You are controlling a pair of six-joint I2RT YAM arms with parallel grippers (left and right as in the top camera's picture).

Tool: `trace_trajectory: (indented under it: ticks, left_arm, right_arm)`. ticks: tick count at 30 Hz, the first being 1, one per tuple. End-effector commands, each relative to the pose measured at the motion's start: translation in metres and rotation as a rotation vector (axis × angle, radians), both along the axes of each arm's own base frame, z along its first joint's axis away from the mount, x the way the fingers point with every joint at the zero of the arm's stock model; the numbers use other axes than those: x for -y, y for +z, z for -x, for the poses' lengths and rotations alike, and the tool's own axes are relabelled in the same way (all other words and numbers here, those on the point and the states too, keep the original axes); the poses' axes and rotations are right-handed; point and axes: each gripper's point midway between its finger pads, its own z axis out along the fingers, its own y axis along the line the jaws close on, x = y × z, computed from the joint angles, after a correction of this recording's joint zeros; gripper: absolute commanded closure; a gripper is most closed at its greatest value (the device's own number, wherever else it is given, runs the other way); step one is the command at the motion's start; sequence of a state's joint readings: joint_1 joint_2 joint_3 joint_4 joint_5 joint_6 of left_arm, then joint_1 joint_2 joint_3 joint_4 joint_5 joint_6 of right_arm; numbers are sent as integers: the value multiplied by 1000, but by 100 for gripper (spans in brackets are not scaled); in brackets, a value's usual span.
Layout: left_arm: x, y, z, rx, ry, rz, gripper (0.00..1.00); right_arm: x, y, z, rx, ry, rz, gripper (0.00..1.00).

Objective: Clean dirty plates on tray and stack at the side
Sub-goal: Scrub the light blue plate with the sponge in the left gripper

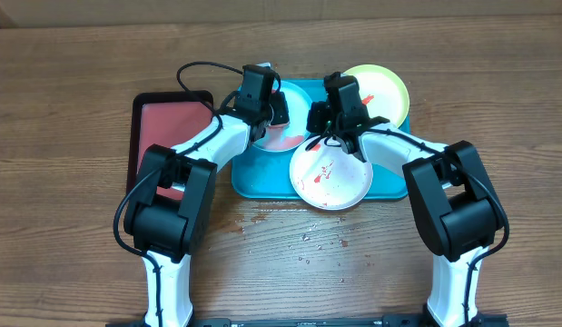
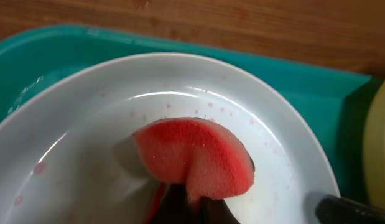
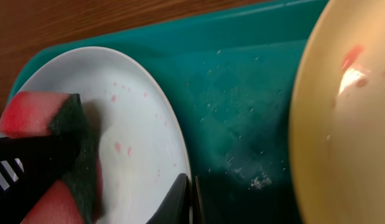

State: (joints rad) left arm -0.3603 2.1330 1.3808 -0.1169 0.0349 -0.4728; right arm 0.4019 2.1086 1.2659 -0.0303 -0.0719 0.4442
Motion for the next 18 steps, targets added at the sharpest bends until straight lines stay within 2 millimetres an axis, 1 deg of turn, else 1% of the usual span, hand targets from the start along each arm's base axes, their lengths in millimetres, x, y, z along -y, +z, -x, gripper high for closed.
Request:
trace_trajectory:
  ticks: [1,3,6,9,13,16,18]
  left_arm:
    - [-3,19,-1,31,-16,-50,96]
    - [-10,13,4,9,-15,-101,96]
    - [-26,6,10,-16,1,-198,96]
    - [-37,3,13,-27,7,-271,96]
    - [-40,4,14,-35,-10,-309,96]
    - [-42,13,12,-35,-6,-340,96]
    - [-38,20,9,-24,-32,-353,96]
  right_arm:
    - [-12,4,-4,18,24,-15,96]
    - [-13,4,-3,14,24,-13,96]
    - [-11,1,-1,0,20,-7,96]
    - [-10,-1,1,-9,17,0,96]
    - [-8,-2,2,-15,12,8,96]
    - [-8,-2,2,-16,12,9,96]
    - [-8,-3,2,-17,12,8,96]
